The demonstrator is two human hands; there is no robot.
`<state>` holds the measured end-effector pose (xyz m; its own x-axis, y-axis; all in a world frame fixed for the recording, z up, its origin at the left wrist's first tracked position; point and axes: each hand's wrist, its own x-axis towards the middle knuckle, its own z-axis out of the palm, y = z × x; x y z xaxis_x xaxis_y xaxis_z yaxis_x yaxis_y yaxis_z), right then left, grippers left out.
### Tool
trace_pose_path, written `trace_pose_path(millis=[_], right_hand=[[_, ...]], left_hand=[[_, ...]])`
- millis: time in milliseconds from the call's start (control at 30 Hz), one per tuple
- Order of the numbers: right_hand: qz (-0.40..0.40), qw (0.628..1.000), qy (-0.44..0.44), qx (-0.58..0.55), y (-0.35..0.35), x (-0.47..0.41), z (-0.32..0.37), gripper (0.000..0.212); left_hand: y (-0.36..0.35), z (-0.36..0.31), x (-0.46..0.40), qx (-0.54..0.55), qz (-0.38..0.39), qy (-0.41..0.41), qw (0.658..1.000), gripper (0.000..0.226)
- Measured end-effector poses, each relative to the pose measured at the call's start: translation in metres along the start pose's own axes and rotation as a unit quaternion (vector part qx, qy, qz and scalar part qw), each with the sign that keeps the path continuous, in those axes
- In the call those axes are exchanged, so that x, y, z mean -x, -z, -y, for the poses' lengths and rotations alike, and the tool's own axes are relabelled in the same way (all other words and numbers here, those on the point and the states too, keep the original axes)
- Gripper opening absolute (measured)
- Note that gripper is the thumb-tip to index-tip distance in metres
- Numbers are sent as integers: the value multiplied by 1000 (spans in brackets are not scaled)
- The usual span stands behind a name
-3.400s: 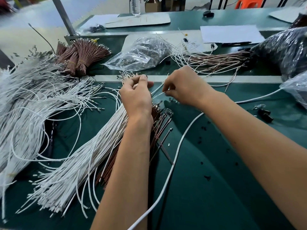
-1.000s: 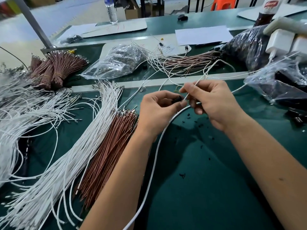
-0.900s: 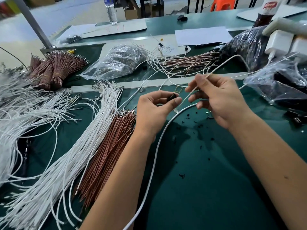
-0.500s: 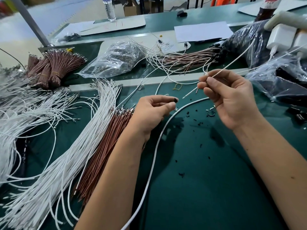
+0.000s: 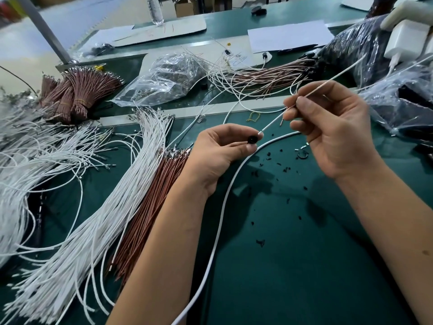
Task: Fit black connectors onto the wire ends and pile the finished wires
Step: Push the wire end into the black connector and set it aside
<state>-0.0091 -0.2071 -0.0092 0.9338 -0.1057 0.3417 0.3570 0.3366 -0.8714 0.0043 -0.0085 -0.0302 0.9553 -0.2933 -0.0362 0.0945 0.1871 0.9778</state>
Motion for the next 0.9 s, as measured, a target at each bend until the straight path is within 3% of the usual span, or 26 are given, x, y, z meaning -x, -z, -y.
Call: trace_pose_path(millis=[333, 900], right_hand=[[4, 990, 106, 94, -13, 7, 3, 2], [40, 957, 193, 211, -17, 11, 3, 3]], left_hand=[[0, 2, -2, 22, -3, -9, 1000, 24], [-2, 1, -1, 1, -28, -1, 1000, 25]])
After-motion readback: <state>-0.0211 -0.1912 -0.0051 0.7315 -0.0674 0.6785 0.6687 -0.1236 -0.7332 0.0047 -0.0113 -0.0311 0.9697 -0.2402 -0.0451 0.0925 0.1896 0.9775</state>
